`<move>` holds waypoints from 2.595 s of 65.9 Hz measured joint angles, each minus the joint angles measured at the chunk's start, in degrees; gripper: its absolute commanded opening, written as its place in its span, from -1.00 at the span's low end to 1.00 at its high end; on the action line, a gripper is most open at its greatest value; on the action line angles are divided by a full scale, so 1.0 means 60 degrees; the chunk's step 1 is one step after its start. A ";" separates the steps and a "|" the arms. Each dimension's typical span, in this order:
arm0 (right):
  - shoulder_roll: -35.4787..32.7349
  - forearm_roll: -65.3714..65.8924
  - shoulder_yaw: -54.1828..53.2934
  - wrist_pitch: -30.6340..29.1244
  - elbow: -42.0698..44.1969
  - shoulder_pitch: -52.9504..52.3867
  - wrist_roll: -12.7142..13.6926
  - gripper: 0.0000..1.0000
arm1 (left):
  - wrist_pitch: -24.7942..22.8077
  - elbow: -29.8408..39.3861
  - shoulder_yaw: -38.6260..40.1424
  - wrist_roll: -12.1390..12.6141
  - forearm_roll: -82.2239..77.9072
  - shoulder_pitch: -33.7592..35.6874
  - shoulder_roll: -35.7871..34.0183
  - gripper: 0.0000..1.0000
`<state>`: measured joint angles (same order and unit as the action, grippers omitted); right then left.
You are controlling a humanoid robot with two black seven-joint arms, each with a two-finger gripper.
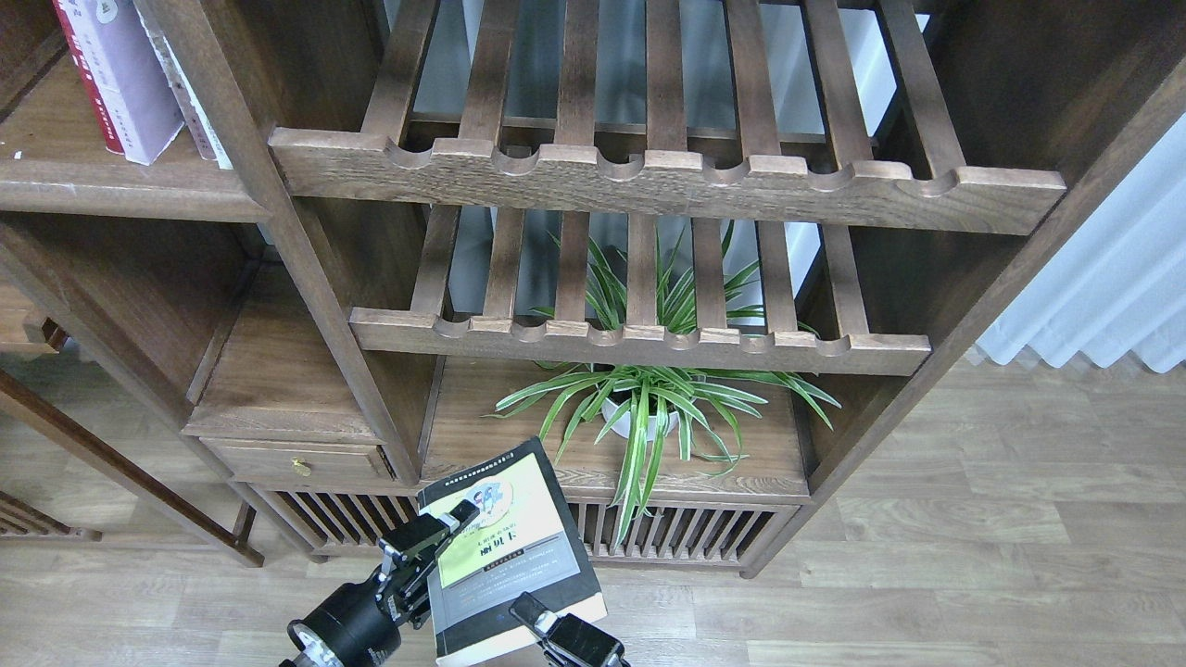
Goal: Organize books on shelf
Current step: 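Pass the dark book from the right gripper to the left gripper, then carry the dark book with the left gripper up onto the side shelf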
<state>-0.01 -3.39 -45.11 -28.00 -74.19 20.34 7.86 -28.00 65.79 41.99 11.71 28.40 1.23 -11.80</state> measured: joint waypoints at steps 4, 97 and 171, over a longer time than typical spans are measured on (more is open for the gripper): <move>0.0000 0.0005 -0.0034 0.0000 0.0000 -0.0001 0.0015 -0.89 | 0.0000 0.0004 -0.0027 0.0000 0.0000 0.0013 -0.0032 -0.83; 0.0002 0.0437 -0.0235 -0.0002 0.0560 -0.0116 -0.0082 0.99 | -0.0002 0.2611 0.3470 0.0351 -0.0315 -0.1742 -0.4833 -0.79; 0.0001 0.0460 -0.0223 0.0001 0.0763 -0.0108 -0.0078 0.99 | -0.0001 0.2569 1.1240 0.1552 -0.2128 -0.1739 -0.7290 -0.78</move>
<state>0.00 -0.62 -46.45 -27.99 -69.61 19.69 7.39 -28.01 81.21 109.43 21.02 15.64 -9.20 -55.54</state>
